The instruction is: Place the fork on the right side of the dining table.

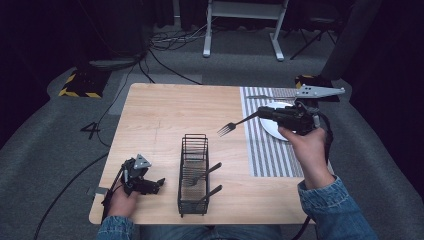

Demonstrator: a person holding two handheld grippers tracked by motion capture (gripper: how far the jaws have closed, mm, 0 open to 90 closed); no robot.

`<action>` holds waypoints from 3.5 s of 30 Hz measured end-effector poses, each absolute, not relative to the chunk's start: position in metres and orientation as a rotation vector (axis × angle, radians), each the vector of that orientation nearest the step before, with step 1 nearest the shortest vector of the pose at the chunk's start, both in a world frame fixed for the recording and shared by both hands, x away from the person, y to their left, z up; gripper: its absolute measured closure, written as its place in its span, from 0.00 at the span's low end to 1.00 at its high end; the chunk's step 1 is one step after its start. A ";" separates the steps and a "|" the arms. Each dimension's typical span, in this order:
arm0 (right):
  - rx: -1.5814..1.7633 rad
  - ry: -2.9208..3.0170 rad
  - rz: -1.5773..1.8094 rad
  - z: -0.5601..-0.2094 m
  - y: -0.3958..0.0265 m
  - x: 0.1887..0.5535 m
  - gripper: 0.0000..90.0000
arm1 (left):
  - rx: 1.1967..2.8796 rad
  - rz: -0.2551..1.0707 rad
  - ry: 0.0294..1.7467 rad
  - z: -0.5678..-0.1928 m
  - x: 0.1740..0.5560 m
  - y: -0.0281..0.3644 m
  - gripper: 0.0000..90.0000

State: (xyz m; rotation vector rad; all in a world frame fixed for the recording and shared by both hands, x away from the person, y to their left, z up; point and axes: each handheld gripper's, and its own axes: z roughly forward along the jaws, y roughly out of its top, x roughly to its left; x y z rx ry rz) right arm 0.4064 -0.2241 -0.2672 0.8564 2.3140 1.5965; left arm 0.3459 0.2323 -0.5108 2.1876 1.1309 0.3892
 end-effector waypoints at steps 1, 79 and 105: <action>0.869 2.300 1.591 -0.266 -0.230 0.407 0.96 | 2.188 0.389 1.131 -0.511 0.346 0.232 0.00; 1.390 2.159 1.320 -0.369 -0.356 0.439 0.96 | 2.188 0.389 1.131 -0.511 0.346 0.232 0.00; 1.440 2.178 1.276 -0.383 -0.351 0.436 0.87 | 2.188 0.389 1.131 -0.511 0.346 0.232 0.00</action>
